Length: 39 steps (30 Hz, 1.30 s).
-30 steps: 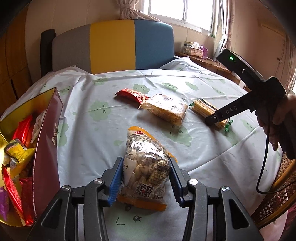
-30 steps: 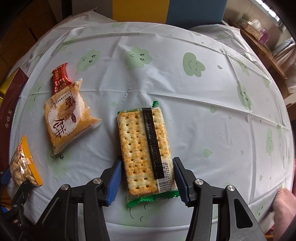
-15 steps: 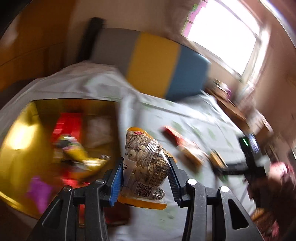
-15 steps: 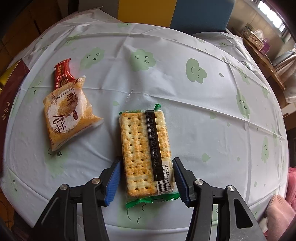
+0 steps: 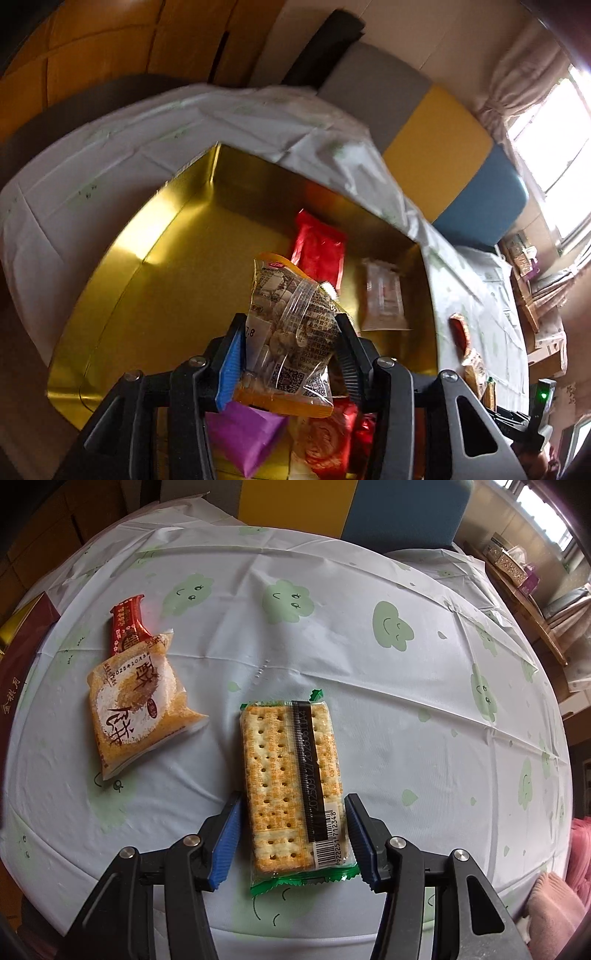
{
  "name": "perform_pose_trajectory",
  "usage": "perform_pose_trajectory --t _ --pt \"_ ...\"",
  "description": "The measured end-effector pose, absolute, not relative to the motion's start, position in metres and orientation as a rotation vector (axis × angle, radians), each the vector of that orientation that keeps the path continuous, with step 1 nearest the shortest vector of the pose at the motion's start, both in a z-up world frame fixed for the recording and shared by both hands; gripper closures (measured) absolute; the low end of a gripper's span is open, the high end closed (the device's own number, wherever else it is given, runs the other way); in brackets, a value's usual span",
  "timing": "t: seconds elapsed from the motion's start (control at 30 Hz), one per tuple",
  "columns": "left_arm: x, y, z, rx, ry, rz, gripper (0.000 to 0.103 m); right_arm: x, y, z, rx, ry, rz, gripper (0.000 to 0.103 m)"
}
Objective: Organize snacks
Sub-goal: 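Carry the peanut bag into the gold tin and open the left tool, then hold the cracker pack in the right tool above the table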
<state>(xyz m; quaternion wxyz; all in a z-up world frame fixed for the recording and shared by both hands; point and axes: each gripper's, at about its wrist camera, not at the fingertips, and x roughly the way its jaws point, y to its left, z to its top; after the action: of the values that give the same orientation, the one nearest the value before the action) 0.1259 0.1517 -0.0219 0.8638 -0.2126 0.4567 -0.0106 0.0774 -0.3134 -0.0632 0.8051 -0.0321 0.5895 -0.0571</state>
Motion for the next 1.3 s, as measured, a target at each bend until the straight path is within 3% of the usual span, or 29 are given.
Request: perform_pose_trajectory --t 0.3,1.3 --pt "0.133 0.159 -0.036 -0.422 0.98 0.027 0.043 0.078 -0.315 -0.063 -0.067 1.263 -0.121 0.048" --pt "0.06 0.098 -0.009 -0.139 0.841 0.029 0.043 0.073 -0.297 -0.062 -0.143 1.251 -0.112 0.048"
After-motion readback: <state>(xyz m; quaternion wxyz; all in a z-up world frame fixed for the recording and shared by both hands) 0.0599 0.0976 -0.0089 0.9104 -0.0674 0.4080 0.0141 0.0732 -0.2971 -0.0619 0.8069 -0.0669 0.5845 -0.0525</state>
